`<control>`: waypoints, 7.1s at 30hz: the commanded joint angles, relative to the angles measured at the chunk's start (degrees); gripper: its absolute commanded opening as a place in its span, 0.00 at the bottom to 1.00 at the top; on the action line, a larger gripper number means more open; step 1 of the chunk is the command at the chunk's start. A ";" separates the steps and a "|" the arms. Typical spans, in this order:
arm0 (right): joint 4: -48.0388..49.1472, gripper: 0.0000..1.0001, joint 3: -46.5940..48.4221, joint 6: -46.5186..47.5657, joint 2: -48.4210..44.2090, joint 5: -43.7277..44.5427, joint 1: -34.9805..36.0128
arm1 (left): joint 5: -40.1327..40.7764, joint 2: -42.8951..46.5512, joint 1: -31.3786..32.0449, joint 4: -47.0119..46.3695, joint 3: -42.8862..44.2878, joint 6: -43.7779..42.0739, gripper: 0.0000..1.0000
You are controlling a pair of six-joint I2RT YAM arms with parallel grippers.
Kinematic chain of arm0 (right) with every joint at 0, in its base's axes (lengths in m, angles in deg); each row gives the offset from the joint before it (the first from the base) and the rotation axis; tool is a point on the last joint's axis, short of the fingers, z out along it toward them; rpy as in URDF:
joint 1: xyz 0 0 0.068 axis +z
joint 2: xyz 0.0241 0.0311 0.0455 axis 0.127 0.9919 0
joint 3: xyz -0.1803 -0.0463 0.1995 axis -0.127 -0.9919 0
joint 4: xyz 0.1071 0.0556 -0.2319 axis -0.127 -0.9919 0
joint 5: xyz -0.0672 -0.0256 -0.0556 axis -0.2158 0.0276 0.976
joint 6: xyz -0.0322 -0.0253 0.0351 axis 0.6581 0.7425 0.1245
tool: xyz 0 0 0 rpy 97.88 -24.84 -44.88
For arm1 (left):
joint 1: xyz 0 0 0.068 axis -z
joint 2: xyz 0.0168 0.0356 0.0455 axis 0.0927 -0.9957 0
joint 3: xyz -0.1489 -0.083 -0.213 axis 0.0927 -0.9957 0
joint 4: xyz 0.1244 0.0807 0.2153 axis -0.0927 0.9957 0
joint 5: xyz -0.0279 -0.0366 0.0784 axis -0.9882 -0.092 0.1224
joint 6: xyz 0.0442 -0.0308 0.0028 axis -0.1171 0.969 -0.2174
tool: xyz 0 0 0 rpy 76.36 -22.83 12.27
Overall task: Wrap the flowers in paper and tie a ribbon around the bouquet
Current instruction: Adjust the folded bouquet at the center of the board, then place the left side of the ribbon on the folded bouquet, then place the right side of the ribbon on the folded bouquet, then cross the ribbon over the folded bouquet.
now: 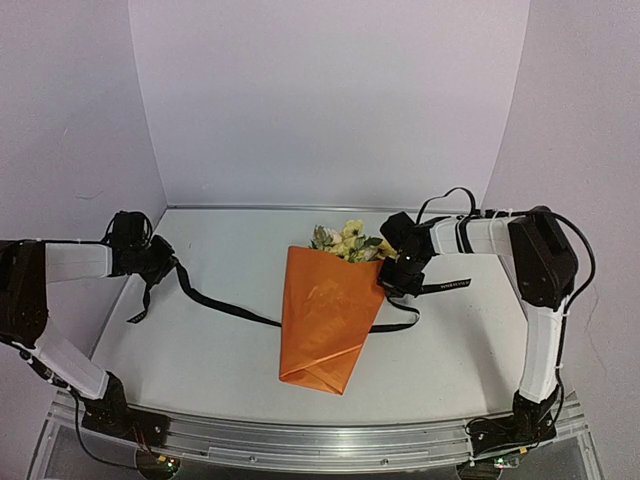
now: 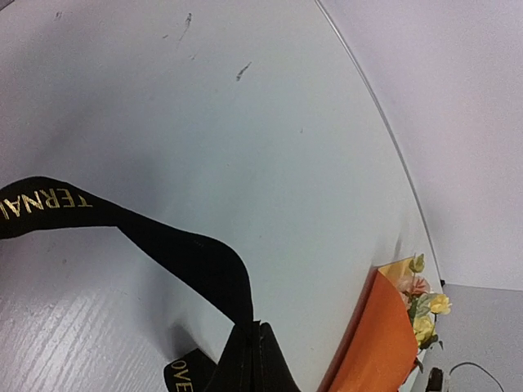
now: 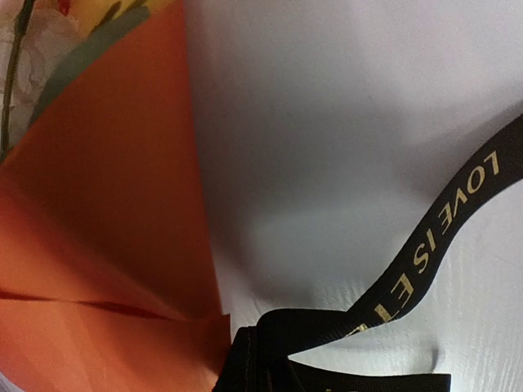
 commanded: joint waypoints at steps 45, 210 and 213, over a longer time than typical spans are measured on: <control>-5.00 0.00 6.70 9.15 4.32 -14.43 2.05 | -7.65 -29.69 32.97 1.49 21.65 -7.10 0.00; 4.59 0.43 -0.76 -4.98 -0.89 -9.43 -0.55 | -9.62 -12.64 33.76 11.45 20.31 -36.59 0.62; 4.94 0.33 -1.99 -4.89 -1.92 -9.04 -0.59 | -8.42 -12.42 34.98 11.74 20.48 -37.56 0.62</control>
